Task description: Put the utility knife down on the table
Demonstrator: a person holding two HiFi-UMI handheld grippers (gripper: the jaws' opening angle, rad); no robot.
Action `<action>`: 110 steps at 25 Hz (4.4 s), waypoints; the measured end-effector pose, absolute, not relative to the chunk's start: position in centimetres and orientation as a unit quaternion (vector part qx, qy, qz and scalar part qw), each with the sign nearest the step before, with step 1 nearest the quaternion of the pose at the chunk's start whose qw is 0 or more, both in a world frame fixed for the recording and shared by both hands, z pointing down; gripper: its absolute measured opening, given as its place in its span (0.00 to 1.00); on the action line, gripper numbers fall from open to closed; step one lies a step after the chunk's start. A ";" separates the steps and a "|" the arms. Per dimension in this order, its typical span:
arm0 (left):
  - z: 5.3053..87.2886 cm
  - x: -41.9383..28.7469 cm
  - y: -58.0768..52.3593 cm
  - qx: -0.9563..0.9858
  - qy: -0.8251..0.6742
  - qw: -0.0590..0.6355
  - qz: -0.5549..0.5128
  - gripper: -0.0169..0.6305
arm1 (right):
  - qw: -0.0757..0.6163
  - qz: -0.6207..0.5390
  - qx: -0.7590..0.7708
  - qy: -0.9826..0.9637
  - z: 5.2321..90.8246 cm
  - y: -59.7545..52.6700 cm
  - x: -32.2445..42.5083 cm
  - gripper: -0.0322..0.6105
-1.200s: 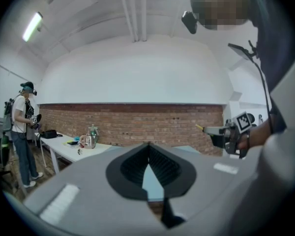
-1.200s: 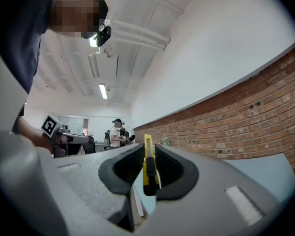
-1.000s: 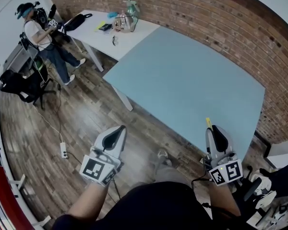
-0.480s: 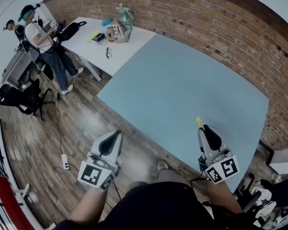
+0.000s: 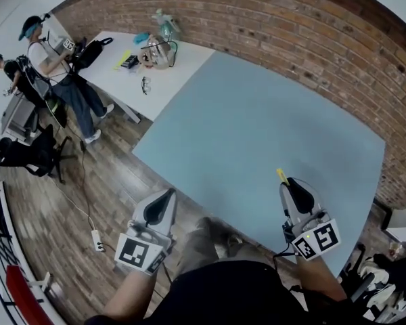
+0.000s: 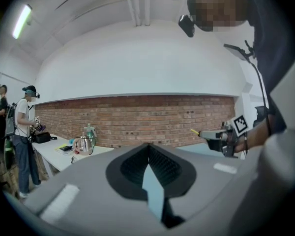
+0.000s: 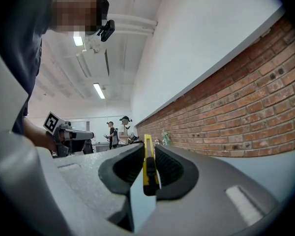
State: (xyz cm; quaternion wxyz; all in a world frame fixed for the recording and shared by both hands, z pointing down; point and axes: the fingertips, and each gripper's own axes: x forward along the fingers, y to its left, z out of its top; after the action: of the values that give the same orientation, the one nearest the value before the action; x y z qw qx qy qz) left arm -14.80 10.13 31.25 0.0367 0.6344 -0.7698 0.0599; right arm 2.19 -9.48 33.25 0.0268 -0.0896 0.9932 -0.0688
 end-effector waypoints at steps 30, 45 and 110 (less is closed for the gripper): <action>32.0 -25.3 -6.3 0.840 -0.541 0.029 0.034 0.00 | 0.014 -0.022 -0.365 0.931 31.2 -12.3 -2.0 0.16; 33.4 -22.3 -10.8 0.897 -0.438 0.049 0.020 0.00 | -0.023 -0.001 -0.455 0.890 29.6 -10.7 -0.1 0.16; 44.6 -22.6 -13.3 0.833 -0.522 0.157 0.099 0.00 | -0.101 -0.117 -0.361 0.920 47.1 -18.2 -3.4 0.16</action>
State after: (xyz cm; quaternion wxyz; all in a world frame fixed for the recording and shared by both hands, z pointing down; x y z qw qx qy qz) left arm -22.61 -13.32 44.62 0.1572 0.8326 -0.5219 0.0986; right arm -3.41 -18.23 47.11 -0.1006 -0.3607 0.9199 -0.1165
